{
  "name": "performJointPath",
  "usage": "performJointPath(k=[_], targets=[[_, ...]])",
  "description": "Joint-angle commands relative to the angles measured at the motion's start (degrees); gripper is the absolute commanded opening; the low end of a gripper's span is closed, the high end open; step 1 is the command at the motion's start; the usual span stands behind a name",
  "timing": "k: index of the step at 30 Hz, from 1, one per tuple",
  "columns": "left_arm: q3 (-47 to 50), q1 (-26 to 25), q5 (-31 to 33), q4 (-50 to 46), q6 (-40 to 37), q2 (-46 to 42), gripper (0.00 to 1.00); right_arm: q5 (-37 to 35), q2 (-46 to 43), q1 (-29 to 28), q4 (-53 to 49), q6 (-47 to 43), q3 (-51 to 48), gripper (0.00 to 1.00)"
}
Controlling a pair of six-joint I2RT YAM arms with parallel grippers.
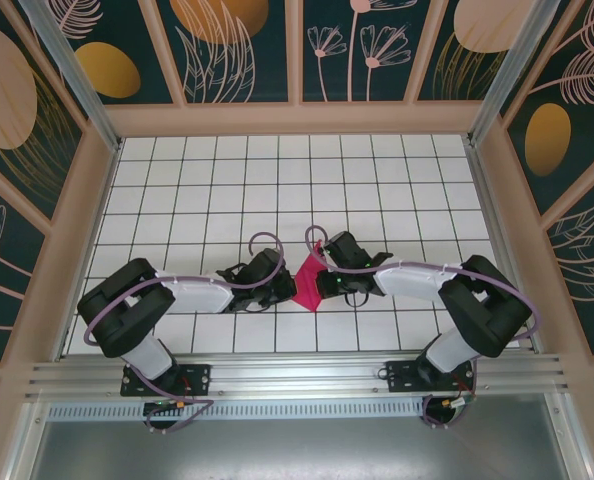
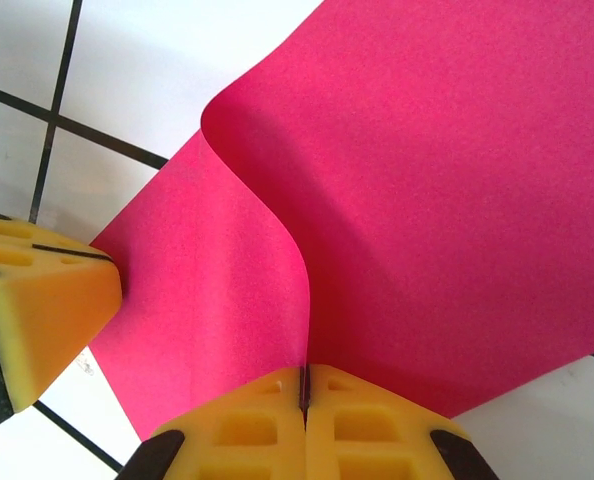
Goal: Fold a paper plane with a square sheet of paper (pick it up from the middle)
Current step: Fold the triangle a second time at the center of the table.
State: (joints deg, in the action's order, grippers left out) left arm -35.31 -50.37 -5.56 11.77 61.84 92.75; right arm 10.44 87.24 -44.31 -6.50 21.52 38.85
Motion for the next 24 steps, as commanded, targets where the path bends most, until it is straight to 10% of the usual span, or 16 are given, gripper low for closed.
performJointPath(k=[1,24], targets=[[-0.7,0.0,0.4,-3.4,-1.4,1.6,0.08,-1.3,-2.2,-0.3,-0.9,0.8,0.0,0.00],[-1.0,0.0,0.2,-3.7,-1.9,2.1,0.08,-3.9,-0.5,-0.4,-2.3,1.0,1.0,0.00]])
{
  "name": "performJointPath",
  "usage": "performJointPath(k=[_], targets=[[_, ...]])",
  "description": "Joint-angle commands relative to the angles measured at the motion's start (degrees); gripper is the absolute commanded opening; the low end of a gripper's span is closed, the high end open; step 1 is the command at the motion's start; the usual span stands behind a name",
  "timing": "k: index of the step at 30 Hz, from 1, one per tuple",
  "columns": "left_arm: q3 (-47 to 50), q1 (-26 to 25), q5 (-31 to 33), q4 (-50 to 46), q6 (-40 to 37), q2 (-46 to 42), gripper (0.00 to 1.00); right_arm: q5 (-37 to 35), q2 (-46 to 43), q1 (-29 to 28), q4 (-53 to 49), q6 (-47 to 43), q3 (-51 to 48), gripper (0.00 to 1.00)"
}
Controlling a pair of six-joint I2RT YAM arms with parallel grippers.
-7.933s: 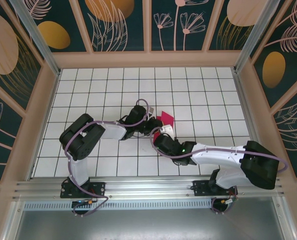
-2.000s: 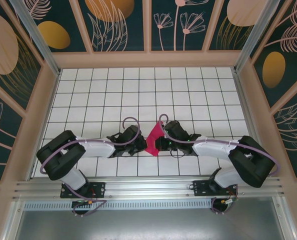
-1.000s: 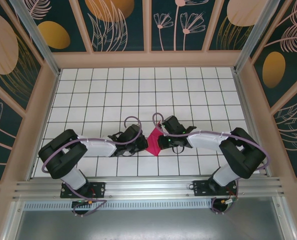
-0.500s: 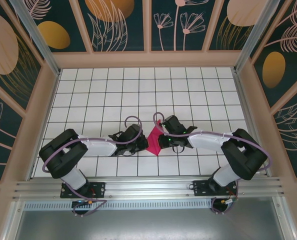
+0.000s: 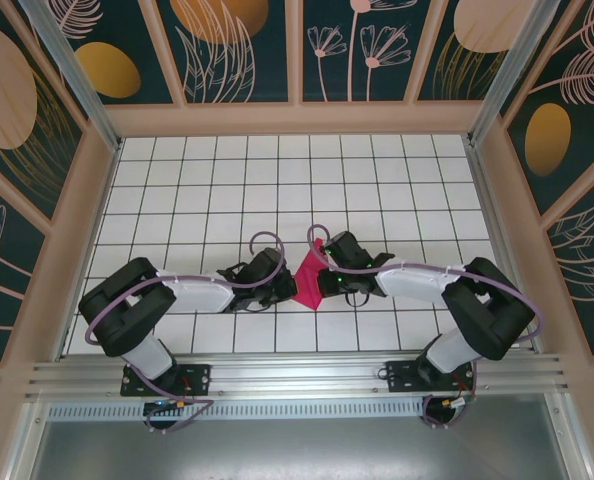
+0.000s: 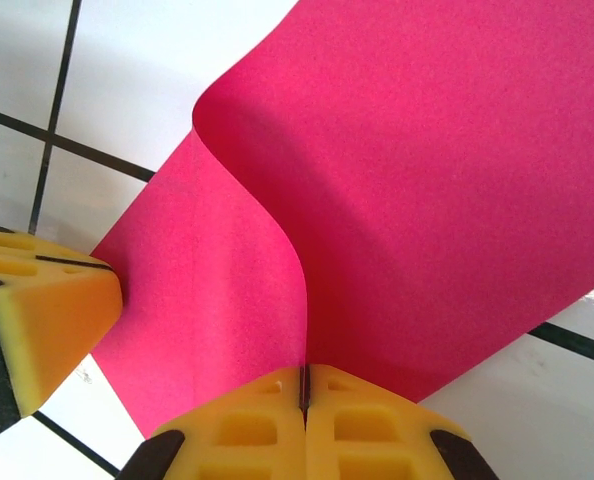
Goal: Fold a paper plane with a square sheet of paper (pick it up from the middle)
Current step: Fold the triangle a second time at the center of the table.
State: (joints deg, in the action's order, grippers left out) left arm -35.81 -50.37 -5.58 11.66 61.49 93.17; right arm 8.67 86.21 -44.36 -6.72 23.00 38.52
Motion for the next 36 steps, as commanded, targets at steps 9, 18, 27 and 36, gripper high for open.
performJointPath(k=[9,18,27,36], targets=[[-0.7,0.0,0.1,-3.6,-1.8,2.1,0.07,-2.8,1.0,0.0,-2.3,-1.7,1.7,0.00],[-0.6,-0.1,0.1,-3.7,-1.8,2.2,0.07,-3.5,2.3,0.0,-3.0,-4.0,3.1,0.00],[-0.8,0.0,0.3,-4.2,-2.0,2.1,0.07,-4.4,4.1,0.1,-4.1,-4.0,4.0,0.00],[-0.9,0.0,0.2,-4.1,-1.8,2.0,0.08,-2.8,3.4,0.1,-2.9,-3.6,4.1,0.01]])
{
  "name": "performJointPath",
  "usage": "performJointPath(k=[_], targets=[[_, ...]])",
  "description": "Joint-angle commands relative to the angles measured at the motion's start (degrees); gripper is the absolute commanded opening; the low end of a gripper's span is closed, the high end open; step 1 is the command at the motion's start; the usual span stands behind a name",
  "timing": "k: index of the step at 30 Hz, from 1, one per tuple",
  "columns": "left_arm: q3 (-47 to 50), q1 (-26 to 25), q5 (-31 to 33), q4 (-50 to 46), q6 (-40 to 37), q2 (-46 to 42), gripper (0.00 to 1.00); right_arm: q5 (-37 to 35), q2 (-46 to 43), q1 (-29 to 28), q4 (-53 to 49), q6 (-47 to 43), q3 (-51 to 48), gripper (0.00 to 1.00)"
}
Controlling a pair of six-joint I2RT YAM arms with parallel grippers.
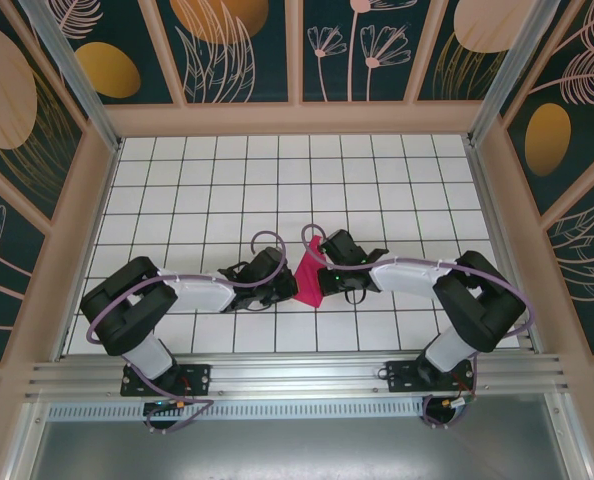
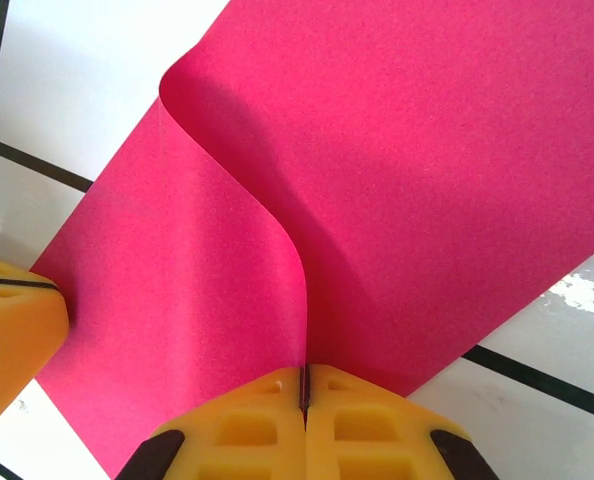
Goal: Fold a paper plane with a square sheet of paper (pick it up from the middle)
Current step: Fold the triangle a second time at the center of the table.
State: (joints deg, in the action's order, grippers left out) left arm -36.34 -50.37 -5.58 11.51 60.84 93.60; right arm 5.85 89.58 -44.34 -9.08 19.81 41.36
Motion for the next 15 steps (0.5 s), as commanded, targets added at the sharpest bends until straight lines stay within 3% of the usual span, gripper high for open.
performJointPath(k=[1,7,15], targets=[[-0.5,0.0,0.1,-3.9,-1.1,1.5,0.08,-0.2,0.3,0.1,-0.5,-0.5,1.2,0.01],[-2.2,0.0,0.3,-4.5,-1.4,-0.6,0.12,-0.4,2.2,0.1,-0.6,-0.5,0.1,0.01],[-4.8,0.1,5.6,-2.7,-0.5,-7.6,0.18,0.3,1.8,0.1,0.3,-0.9,-0.5,0.01]])
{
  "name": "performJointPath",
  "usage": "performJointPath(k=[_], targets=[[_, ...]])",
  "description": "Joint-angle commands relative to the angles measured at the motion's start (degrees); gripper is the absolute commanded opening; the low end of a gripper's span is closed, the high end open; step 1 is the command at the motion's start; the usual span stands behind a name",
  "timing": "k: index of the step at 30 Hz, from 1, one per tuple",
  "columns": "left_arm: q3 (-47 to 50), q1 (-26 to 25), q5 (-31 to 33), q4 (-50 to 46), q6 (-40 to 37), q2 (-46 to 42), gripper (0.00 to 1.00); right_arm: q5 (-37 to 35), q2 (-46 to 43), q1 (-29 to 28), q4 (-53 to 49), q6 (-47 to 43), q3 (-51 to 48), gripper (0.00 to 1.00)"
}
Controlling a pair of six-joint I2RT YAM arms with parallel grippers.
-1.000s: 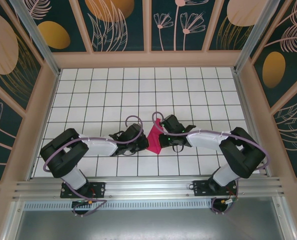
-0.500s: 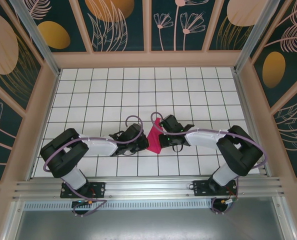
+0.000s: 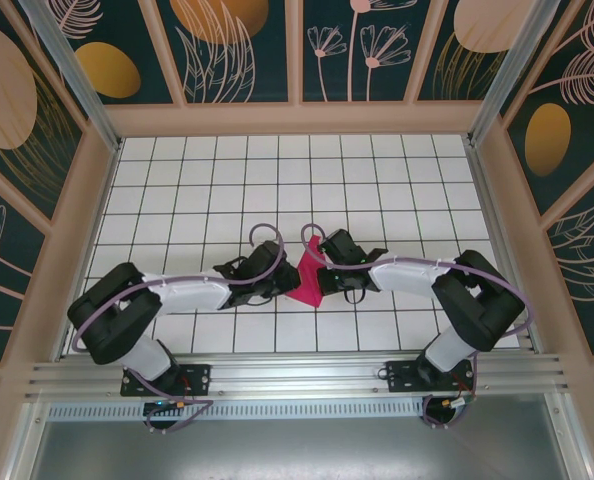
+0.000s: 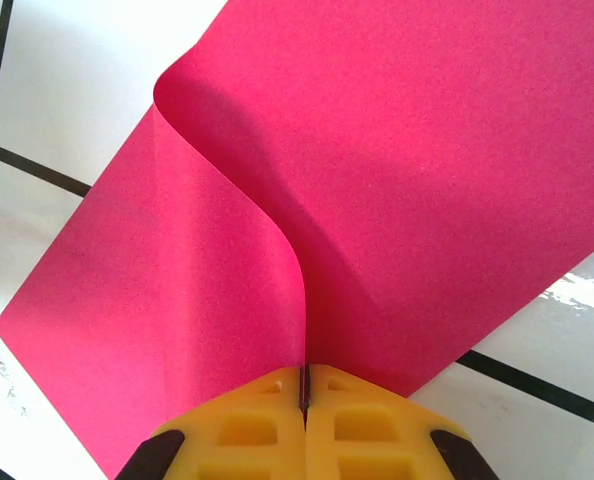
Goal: Fold a paper plane with a square sheet of paper (pick it up from the middle)
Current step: Fold the triangle a second time at the center of the table.
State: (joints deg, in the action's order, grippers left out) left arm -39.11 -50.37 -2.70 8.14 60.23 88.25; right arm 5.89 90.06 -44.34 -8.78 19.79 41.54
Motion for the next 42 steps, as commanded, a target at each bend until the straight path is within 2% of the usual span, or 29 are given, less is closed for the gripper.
performJointPath(k=[1,7,12,20,29,42], targets=[[-2.1,0.2,2.4,1.9,0.7,-2.3,0.18,0.3,1.4,0.1,0.1,-0.8,-0.8,0.01],[-1.2,0.7,-2.5,12.7,5.5,2.3,0.10,0.9,1.4,0.2,1.0,-0.2,-1.5,0.01],[-0.4,1.6,-2.5,16.3,8.2,5.0,0.03,1.4,1.4,0.2,1.6,0.1,-2.0,0.01],[-1.8,2.1,-2.8,15.6,7.7,8.8,0.01,1.7,1.8,0.2,2.3,0.3,-2.1,0.01],[-2.1,2.2,-4.8,19.4,7.5,13.1,0.03,1.8,2.2,0.2,1.9,0.2,-1.8,0.01],[0.1,2.3,-3.1,15.6,7.9,15.5,0.02,3.1,1.9,0.5,3.1,1.4,-1.2,0.04]])
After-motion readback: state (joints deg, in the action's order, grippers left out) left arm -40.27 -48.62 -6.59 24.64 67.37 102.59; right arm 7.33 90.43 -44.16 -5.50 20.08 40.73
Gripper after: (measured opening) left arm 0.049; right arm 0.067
